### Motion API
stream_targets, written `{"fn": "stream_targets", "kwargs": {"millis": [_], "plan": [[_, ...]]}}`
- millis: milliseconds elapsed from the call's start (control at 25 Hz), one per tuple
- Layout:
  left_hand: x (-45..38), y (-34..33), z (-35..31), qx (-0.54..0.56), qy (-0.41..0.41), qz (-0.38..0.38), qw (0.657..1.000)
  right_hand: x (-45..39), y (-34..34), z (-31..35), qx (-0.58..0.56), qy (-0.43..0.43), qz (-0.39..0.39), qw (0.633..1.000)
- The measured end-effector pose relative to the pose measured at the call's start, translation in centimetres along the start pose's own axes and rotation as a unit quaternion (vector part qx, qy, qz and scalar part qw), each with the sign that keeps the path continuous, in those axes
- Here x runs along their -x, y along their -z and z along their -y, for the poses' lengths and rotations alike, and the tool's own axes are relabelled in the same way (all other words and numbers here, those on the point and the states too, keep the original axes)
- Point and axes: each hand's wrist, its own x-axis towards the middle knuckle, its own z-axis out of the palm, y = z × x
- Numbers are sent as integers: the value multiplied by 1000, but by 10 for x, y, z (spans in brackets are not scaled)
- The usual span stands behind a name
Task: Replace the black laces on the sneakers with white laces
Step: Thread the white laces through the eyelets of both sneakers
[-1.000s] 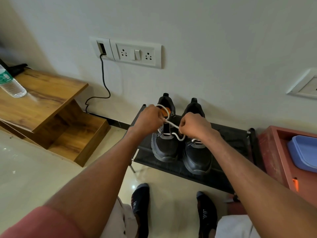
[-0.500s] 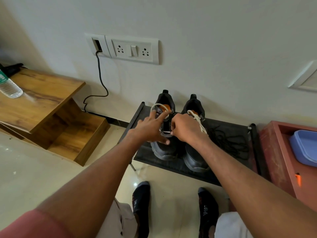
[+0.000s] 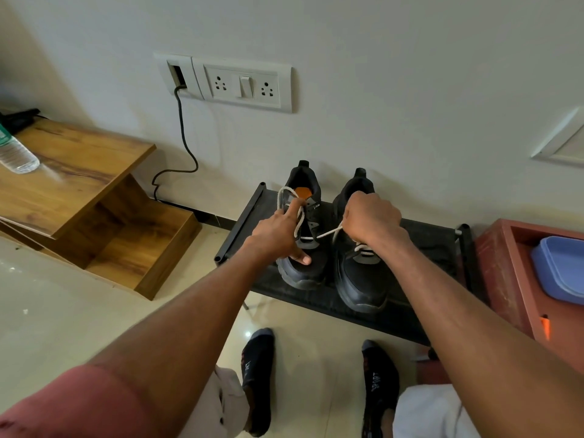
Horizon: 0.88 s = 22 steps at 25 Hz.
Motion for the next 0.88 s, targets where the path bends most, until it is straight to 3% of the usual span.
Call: {"fn": "stream_targets", "kwargs": {"millis": [240, 320, 400, 520, 760, 880], "plan": [[-4, 8, 5, 85, -17, -37, 996, 12, 1, 17, 104, 75, -34, 991], [-6, 11, 3, 94, -9, -87, 992, 11, -4, 25, 75, 134, -49, 987], [-4, 22, 3, 92, 12, -109, 990, 10, -13, 33, 8, 163, -12, 987], [-4, 32, 10, 54, 58, -78, 994, 5, -25, 33, -46, 140, 62, 987], [-7, 20, 3, 73, 103, -4, 992, -6, -39, 23, -49, 108, 72, 990], [2, 38, 9, -29, 112, -12, 993, -9, -41, 17, -54, 105, 71, 990]]}}
